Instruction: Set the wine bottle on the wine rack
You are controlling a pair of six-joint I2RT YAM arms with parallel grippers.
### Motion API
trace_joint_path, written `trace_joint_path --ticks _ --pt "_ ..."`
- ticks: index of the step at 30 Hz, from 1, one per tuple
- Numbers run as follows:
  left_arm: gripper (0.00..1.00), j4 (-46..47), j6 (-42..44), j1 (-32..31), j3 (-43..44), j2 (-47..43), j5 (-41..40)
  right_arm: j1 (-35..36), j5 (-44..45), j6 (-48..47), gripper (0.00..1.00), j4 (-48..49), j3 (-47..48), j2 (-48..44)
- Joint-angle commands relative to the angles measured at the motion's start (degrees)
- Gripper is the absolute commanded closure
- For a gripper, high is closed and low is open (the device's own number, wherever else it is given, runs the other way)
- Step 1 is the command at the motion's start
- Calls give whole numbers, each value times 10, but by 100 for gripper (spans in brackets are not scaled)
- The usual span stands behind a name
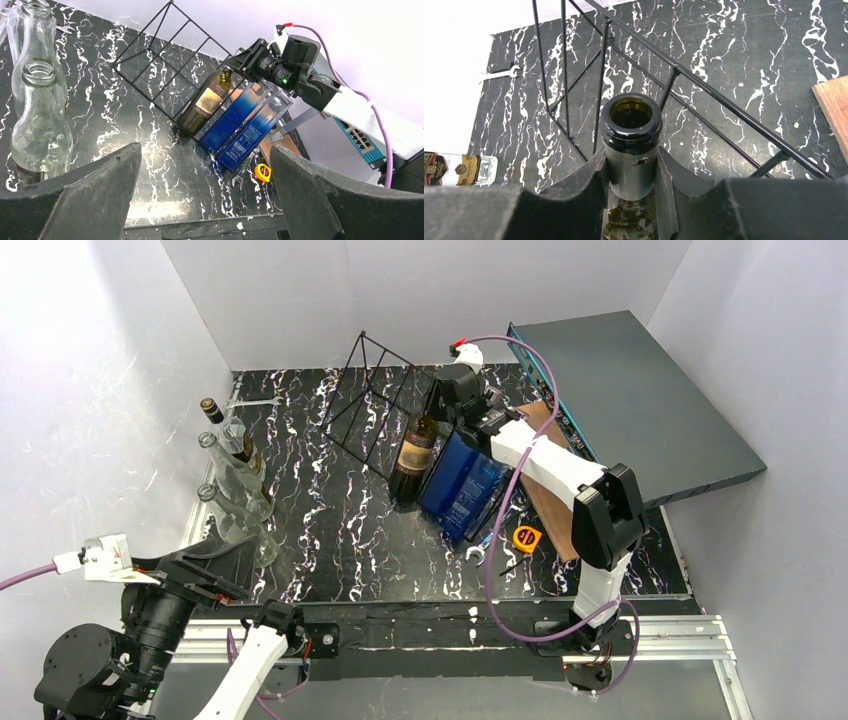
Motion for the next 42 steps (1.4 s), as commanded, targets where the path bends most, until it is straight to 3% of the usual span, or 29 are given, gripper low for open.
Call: trace_joint_path --ticks 1,6,11,24,26,29,31,35,42 --pt "1 11 5 -1 -7 11 1 -2 16 35 99 -1 39 -2" --pt "1 9 11 -1 -3 12 -1 -4 26 34 98 -20 50 12" --pt "1 8 7 -1 -9 7 0 -4 43 37 83 -35 59 24" --pt "1 6 4 -1 -9 7 0 -4 147 121 66 -120 100 58" --pt "1 6 5 -1 -7 8 0 -4 155 120 60 -129 109 65" --pt "1 6 -1 -1 -13 6 1 -4 169 129 38 -164 139 84" --pt "1 6 5 -1 -6 8 -4 -2 168 131 29 -179 154 92" --pt "1 5 4 -1 -11 5 -3 24 188 105 16 -213 189 89" --pt "1 5 -1 -1 -15 1 -1 44 201 100 12 -231 180 60"
